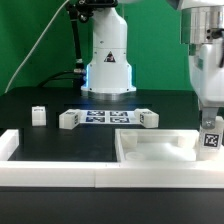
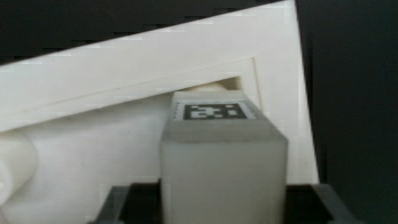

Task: Assemble one leg

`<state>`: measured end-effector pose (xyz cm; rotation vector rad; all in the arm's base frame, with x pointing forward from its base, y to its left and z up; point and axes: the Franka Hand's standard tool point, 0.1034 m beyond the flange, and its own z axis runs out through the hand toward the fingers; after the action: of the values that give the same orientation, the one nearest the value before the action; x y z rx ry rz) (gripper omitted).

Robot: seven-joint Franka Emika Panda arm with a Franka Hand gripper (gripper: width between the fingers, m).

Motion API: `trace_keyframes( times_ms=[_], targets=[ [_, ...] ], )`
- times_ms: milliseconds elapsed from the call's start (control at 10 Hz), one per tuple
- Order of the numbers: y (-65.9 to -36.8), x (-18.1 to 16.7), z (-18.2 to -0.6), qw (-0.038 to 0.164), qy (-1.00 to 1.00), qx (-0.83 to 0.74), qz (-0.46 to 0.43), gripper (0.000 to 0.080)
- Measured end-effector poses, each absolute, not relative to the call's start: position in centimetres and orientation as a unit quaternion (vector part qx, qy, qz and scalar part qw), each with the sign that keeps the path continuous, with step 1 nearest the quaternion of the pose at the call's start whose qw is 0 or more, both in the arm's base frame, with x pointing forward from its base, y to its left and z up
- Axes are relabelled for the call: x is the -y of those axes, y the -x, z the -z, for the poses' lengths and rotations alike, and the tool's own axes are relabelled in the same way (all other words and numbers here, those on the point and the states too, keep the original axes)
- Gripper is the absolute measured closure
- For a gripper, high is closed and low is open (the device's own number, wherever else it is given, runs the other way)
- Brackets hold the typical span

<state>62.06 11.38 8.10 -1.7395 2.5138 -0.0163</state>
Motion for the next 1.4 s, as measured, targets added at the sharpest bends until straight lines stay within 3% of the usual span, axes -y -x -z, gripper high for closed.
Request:
trace_keyframes(
  times_ms=[700,800,900,1100,1400],
  targets=[
    [-62.12,-11.55,-8.2,0.059,0.542,-0.838,-0.01,0.0508],
    [-62.07,-11.49,-8.2,0.057,0.561,-0.826,-0.011,0.0239],
    [-62.04,-11.31,-8.24,0.054,0.581,-0.812,-0.015,0.0239],
    [-62.14,-11.26,-8.35,0.053,0.672,-0.738,-0.009,0.0157],
    [-62.03,-11.75,-8.34,0.044,0.78,-0.624,0.002,0.0151]
  ],
)
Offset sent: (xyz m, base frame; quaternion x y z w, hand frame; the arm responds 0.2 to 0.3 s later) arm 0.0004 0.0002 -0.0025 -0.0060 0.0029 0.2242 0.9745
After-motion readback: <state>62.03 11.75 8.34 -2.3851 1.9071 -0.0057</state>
